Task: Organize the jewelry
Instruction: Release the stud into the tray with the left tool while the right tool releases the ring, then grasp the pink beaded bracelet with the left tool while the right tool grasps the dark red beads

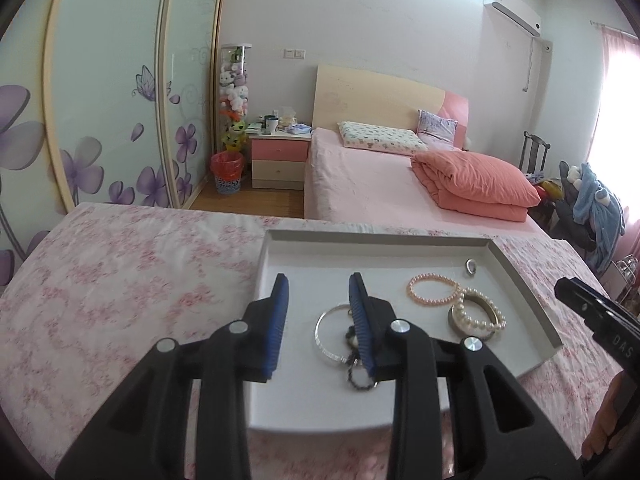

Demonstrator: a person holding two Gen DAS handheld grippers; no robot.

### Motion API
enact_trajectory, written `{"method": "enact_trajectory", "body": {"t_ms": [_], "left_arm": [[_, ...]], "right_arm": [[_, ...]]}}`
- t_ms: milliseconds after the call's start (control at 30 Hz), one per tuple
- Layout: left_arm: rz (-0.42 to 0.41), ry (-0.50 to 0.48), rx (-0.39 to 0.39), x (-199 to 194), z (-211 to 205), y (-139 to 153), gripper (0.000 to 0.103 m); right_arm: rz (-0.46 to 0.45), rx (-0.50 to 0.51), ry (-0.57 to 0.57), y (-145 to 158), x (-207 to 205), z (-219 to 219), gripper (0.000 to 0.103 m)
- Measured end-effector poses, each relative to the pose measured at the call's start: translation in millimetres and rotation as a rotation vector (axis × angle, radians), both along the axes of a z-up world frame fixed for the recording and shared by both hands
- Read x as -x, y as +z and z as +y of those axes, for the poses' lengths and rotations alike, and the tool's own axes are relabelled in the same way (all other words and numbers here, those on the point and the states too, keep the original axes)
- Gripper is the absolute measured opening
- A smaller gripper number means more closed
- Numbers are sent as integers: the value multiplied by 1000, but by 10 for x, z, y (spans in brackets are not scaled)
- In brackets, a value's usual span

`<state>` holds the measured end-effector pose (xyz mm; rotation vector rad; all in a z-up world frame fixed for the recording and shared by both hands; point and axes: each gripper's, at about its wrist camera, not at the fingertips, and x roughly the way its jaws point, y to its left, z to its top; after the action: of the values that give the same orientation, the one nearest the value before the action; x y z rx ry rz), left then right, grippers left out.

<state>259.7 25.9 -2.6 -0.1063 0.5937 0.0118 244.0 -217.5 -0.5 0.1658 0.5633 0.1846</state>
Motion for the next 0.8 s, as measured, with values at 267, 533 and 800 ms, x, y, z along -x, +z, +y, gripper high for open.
{"method": "enact_trajectory", "body": {"t_ms": [267,533,800], "left_arm": [[38,-22,19,423,122,-85,32],[105,-50,40,720,185,-286,35],[160,-74,39,773,167,-451,41]], "right_arm": [[57,32,16,-136,296,-70,38],[161,50,53,-404,446,-86,38],[239,111,147,-629,546,147,38]]}}
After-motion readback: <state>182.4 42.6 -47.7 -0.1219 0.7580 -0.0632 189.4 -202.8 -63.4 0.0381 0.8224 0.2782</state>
